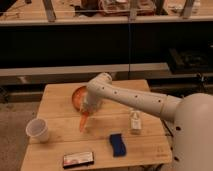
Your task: Place the pepper in the ceramic bowl
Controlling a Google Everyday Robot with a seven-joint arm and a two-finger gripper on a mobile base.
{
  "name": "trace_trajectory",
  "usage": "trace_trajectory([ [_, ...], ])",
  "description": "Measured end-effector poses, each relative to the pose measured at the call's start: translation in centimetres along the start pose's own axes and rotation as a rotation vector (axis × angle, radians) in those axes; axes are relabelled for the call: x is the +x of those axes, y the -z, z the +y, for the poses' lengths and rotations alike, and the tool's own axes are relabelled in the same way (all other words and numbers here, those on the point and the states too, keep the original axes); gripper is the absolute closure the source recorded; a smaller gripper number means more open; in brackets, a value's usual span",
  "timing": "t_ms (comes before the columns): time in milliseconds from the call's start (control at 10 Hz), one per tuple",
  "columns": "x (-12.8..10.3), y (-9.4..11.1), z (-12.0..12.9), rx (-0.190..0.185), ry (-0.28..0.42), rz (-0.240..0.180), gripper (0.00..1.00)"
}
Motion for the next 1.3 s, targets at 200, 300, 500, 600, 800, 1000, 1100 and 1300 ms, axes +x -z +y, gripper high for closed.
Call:
trace_trajectory([
  [200, 1.1, 1.4, 2.0, 0.010, -0.016, 0.042, 0.90],
  [300, 1.3, 1.9, 2.3, 0.020, -0.020, 0.058, 0.90],
  [500, 2.3, 3.0, 3.3, 0.030, -0.036, 0.091, 0.90],
  [600, 3.2, 3.4, 3.7, 0.030, -0.052, 0.107, 0.90],
  [800, 5.3, 4.5, 5.0, 0.039, -0.084, 0.131, 0.90],
  [1000, 6.5, 5.6, 5.6, 0.043, -0.101, 0.158, 0.90],
  [1100, 7.1, 6.1, 5.5, 0.045, -0.108, 0.173, 0.90],
  [1300, 9.1, 7.7, 5.3, 0.045, -0.125, 0.209, 0.90],
])
